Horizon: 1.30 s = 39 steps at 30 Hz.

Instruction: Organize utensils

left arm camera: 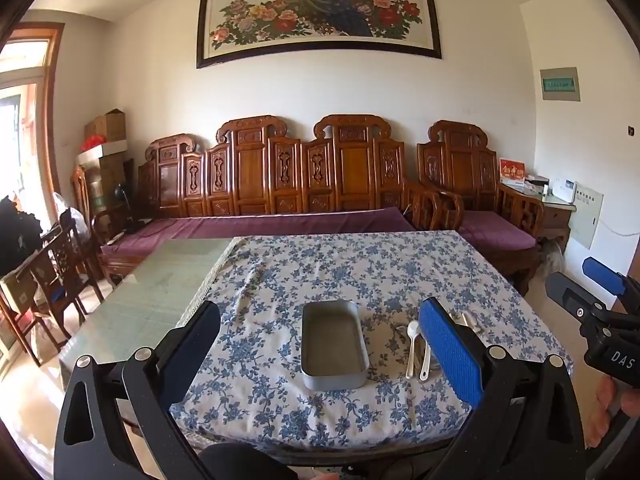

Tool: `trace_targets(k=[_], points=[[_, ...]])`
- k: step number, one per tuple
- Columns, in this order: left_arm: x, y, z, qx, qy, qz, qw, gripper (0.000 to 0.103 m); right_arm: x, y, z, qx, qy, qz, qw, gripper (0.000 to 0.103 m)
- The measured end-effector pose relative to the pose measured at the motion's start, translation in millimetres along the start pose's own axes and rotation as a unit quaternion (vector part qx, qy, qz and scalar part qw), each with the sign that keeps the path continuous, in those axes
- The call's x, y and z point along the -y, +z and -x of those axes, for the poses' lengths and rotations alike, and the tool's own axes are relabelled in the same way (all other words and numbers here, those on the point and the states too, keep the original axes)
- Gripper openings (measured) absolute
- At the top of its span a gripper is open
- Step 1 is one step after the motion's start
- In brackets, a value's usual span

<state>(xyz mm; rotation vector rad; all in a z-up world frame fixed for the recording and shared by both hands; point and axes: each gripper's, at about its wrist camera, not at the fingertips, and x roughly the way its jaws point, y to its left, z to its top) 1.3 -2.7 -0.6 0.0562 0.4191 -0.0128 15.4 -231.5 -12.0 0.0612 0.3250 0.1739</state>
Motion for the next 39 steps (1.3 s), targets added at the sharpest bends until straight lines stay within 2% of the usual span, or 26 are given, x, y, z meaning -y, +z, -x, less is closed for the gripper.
trace_targets(k=[39], points=[[1.3,11.7,6.3,0.009,-0.009,0.007,0.9999,0.097,-2.7,-3.4,-0.8,0.001,0.006,0.001,1.0,0.101]])
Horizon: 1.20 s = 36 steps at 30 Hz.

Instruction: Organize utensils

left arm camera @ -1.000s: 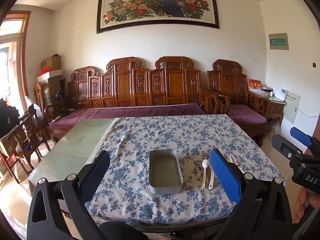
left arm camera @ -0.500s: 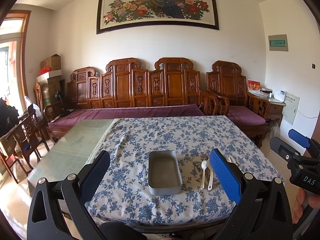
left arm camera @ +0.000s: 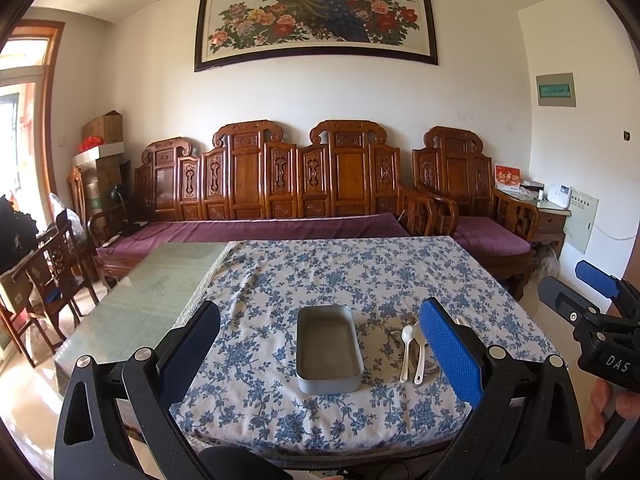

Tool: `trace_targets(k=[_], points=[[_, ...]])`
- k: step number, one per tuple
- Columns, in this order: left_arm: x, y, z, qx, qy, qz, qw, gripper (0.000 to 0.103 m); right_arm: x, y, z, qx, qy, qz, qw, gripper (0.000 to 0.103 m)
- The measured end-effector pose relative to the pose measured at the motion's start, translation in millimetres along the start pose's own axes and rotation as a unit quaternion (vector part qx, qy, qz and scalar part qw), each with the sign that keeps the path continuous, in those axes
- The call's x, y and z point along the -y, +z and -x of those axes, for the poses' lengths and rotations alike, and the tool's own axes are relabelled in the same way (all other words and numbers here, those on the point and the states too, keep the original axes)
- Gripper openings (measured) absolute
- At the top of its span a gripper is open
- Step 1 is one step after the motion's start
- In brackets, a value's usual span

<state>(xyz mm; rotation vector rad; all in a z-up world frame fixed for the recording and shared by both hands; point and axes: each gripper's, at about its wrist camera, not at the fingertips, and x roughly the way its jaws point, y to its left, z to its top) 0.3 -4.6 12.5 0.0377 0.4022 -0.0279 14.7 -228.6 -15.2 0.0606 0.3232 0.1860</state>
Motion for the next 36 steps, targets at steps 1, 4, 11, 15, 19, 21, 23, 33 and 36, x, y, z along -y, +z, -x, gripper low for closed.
trace_targets(k=[1,4,11,15,19,21,23,33,36], points=[[0.7,0.8,-0.4,0.0,0.0,0.0,1.0,0.097,-0.2,0.0,0.2,0.0,0.0,0.0,1.0,0.101],[0.3,1.2,2.5,0.001,-0.002,-0.002,1.0,0.097,-0.1,0.9,0.6,0.001,0.001,0.0,1.0,0.101],[-1.0,-0.1,4.0,0.002,-0.004,-0.001,1.0,0.097,-0.8,5.4,4.1,0.003,0.003,0.0,1.0,0.101],[-0.9,0.0,3.9,0.002,-0.004,-0.001,1.0,0.097,-1.3,4.4,4.0,0.003,0.002,0.001,1.0,0.101],[0.5,0.5,3.8,0.002,-0.005,-0.002,1.0,0.097,-1.3,4.6,4.2,0.004,0.002,0.001,1.0,0.101],[0.3,0.2,4.2,0.003,-0.005,-0.002,1.0,0.097,-1.3,4.4,4.0,0.003,0.002,0.001,1.0,0.101],[-0.1,0.2,4.2,0.003,-0.005,-0.001,1.0,0.097,-1.1,4.3,3.9,0.003,0.002,0.001,1.0,0.101],[1.9,1.5,8.1,0.006,-0.008,0.0,0.9999,0.097,-1.6,4.1,5.0,0.004,0.002,0.0,1.0,0.101],[2.9,1.5,9.2,0.007,-0.008,0.0,0.9999,0.097,-2.0,4.4,5.5,0.004,0.003,0.0,1.0,0.101]])
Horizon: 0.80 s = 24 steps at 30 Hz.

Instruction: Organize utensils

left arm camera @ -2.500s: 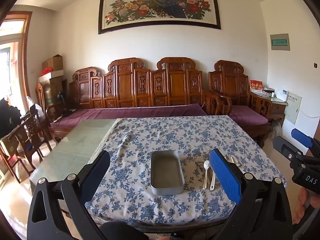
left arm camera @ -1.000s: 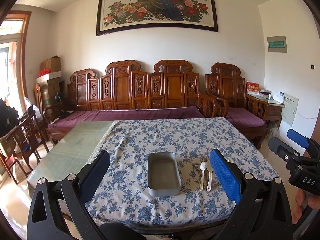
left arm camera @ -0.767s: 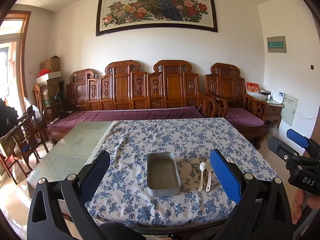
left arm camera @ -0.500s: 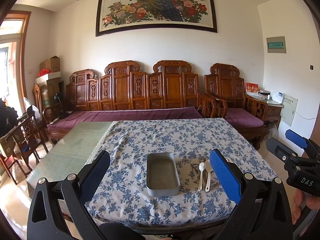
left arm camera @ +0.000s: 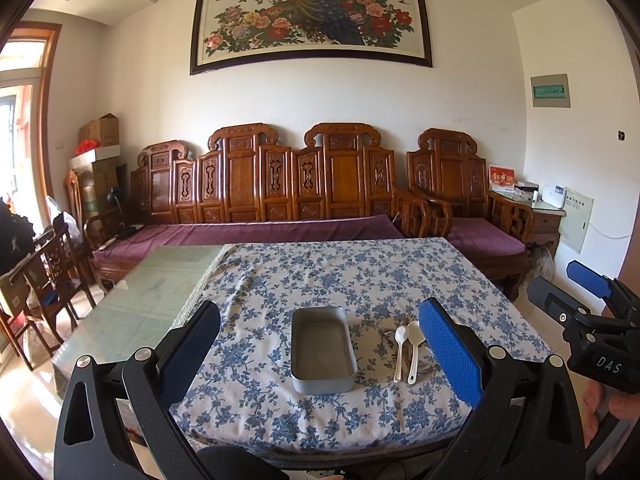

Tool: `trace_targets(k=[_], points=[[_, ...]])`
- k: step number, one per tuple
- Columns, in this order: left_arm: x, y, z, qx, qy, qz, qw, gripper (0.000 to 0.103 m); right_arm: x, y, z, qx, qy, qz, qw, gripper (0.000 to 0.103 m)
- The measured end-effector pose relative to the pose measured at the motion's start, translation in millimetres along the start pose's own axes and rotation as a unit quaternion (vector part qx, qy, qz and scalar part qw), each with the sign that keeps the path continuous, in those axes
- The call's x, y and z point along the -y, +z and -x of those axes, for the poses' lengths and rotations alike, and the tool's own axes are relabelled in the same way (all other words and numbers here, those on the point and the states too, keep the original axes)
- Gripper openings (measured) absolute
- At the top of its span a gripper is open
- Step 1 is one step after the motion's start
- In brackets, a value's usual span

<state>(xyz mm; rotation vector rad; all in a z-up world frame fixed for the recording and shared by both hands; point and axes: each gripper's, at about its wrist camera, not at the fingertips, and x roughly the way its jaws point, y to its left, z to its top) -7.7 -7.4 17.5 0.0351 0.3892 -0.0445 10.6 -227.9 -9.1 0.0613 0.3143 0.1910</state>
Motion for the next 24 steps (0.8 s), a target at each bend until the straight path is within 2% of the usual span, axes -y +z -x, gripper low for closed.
trace_targets(k=[9,13,24], points=[[1.2,-0.6,0.3,-0.005,-0.006,-0.001,1.0,0.097,0.1,-0.4,-0.6,-0.004,0.001,-0.001,1.0,0.101],[3.1,-5.0,-10.1,-0.02,-0.015,-0.003,0.9997,0.097,5.5,-5.1,-10.6,-0.016,0.009,-0.005,1.0,0.101],[13.5,-36.3,-64.9,-0.066,-0.043,-0.008,0.9969,0.097,32.4,-25.8,-73.2,-0.067,-0.015,0.003,0.998,0.098]])
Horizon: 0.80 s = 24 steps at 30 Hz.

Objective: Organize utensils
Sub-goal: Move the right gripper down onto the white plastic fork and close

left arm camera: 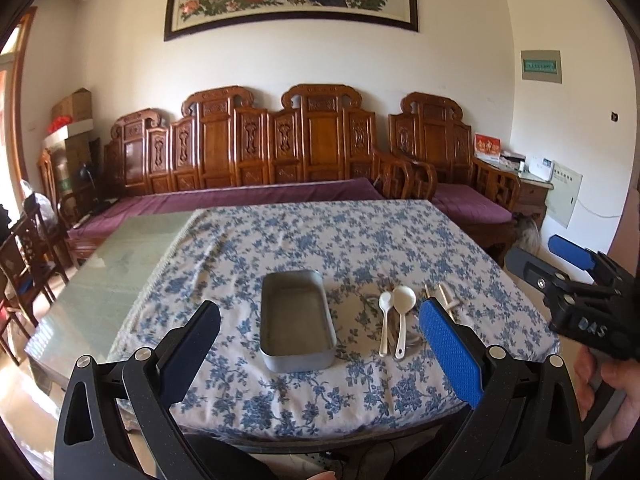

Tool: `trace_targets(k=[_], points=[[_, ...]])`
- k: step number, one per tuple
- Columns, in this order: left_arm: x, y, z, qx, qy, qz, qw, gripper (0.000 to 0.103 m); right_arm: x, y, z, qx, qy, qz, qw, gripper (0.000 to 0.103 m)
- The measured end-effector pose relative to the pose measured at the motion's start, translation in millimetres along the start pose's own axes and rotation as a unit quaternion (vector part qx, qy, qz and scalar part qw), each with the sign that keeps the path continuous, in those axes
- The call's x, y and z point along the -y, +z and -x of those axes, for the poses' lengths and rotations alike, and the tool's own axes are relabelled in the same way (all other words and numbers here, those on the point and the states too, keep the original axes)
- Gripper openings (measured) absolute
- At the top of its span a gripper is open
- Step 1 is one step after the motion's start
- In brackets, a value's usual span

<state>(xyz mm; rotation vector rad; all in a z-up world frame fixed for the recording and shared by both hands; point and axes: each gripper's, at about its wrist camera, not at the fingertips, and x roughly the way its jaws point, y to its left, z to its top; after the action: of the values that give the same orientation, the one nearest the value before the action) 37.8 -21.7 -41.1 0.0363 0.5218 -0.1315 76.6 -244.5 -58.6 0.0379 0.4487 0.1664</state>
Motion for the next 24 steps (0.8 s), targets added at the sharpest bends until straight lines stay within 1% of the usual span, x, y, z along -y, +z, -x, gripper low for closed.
trace_targets(k=[3,5,10,13,15,19,22,24], points=[[2.1,-5.7,-19.6,-0.017,-0.006,-0.006,0.9998,0.097,10.6,-2.9,-21.6,-0.016,-0.004,0.006,1.0,0.095],[3.8,-7.5,-33.1,-0.031,-0.016,-0.011,0.9993,0.097,19.2,-5.0,-40.3,-0.033,-0.005,0.011,0.999,0.092],[5.8,-9.5,-70.8,-0.059,-0.019,-0.019,0.9979,0.097,40.9,-8.4,-79.1,-0.062,-0.013,0.023,0.998,0.089],[5.6,-12.2,-94.7,-0.08,-0.032,-0.018,0.9961,0.097,61.0,-10.7,-106.9,-0.089,-0.022,0.03,0.995,0.082],[5.4,-13.2,-109.1,-0.092,-0.04,-0.015,0.9949,0.097,75.6,-13.1,-122.9,-0.106,-0.026,0.03,0.994,0.08],[6.5,-15.0,-134.7,-0.108,-0.05,-0.009,0.9929,0.097,107.1,-20.0,-148.9,-0.134,-0.037,0.017,0.99,0.073],[9.8,-17.7,-150.9,-0.12,-0.061,-0.009,0.9908,0.096,127.4,-30.2,-166.0,-0.156,-0.035,-0.002,0.987,0.068],[12.4,-19.7,-160.6,-0.13,-0.068,-0.01,0.9892,0.097,140.1,-42.7,-180.4,-0.178,-0.028,-0.024,0.983,0.065]])
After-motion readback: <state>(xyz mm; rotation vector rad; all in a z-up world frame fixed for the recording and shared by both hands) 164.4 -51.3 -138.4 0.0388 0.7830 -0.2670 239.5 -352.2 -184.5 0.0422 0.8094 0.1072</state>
